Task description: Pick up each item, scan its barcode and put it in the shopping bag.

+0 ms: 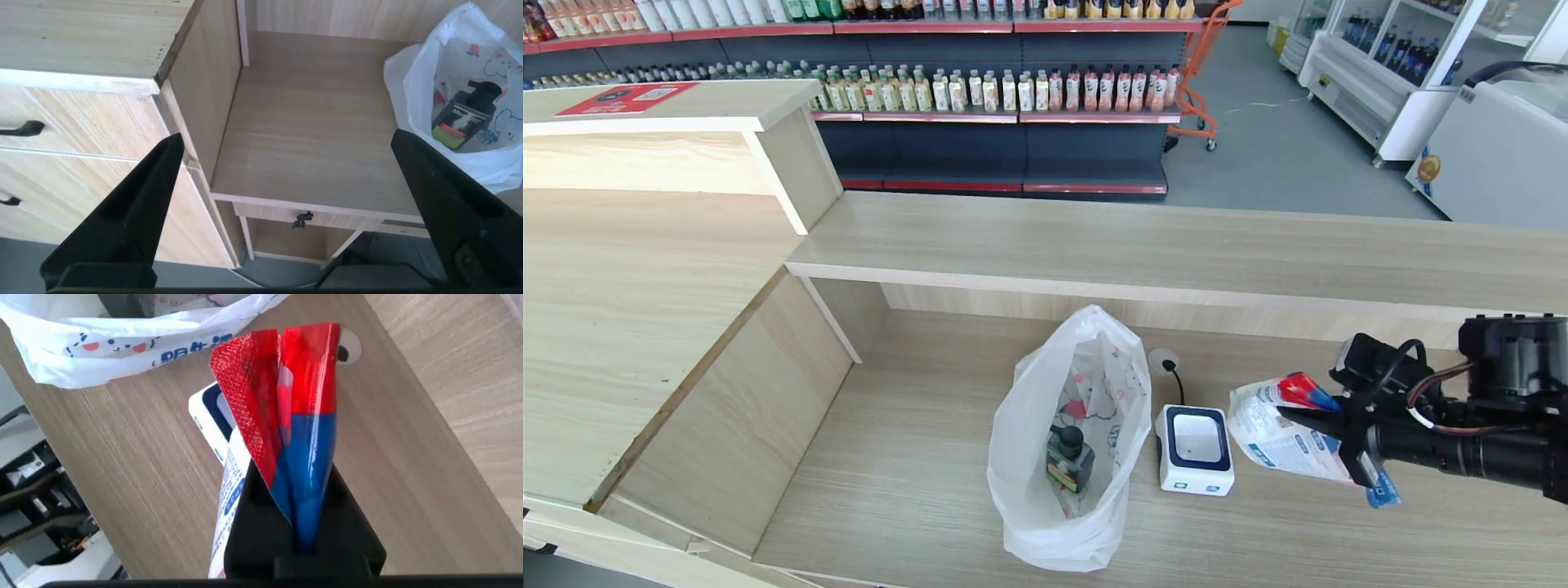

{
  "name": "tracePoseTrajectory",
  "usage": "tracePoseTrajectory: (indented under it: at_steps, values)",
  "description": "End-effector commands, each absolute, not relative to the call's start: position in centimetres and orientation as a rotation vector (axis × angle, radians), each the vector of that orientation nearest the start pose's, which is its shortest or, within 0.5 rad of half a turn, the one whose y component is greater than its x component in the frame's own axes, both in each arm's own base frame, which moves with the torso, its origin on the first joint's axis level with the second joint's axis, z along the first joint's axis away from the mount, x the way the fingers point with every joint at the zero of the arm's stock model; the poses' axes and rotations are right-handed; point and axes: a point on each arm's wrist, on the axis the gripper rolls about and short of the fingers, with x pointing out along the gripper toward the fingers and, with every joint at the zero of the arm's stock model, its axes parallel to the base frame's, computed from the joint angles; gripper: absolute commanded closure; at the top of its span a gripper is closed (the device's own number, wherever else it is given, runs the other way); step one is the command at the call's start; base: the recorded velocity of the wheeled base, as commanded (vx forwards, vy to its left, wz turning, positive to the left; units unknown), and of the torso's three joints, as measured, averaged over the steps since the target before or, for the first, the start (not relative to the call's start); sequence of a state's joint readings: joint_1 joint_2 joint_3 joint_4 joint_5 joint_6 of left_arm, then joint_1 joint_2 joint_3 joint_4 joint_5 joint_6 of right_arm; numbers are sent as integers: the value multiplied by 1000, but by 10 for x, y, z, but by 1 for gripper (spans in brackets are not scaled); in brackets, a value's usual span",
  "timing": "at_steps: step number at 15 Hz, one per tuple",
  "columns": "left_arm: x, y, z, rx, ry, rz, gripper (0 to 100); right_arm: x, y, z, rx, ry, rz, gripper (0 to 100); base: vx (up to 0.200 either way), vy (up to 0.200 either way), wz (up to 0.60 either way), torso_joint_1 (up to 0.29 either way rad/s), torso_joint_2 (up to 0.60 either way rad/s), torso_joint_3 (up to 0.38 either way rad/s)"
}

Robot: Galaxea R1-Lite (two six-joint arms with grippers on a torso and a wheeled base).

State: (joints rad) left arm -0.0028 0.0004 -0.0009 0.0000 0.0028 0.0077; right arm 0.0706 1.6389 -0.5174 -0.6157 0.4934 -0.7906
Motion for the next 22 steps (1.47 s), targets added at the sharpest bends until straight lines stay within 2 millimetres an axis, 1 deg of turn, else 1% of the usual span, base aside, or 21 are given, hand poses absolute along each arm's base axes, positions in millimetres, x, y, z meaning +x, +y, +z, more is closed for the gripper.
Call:
tracePoseTrajectory:
  at_steps: [1,4,5,7,8,13,16,22]
  values:
    - [-23,0,75,8,0,0,0,267,30,105,-708,224,779,100,0,0,0,0,0,0]
    - [-23,0,76,8,-2,0,0,286,40,90,-743,112,860,100,0,0,0,0,0,0]
    - [-23,0,76,8,2,0,0,289,45,86,-743,92,881,100,0,0,0,0,0,0]
    - [-23,0,75,8,0,0,0,292,49,79,-746,81,896,100,0,0,0,0,0,0]
    - [-23,0,76,8,-2,0,0,296,50,71,-778,62,906,100,0,0,0,0,0,0]
    - [-23,0,76,8,-2,0,0,304,52,54,-854,27,918,100,0,0,0,0,0,0]
    - [-23,0,75,8,0,0,0,309,55,52,-863,-19,930,100,0,0,0,0,0,0]
    - [-23,0,75,8,0,0,0,315,57,48,-855,-31,949,100,0,0,0,0,0,0]
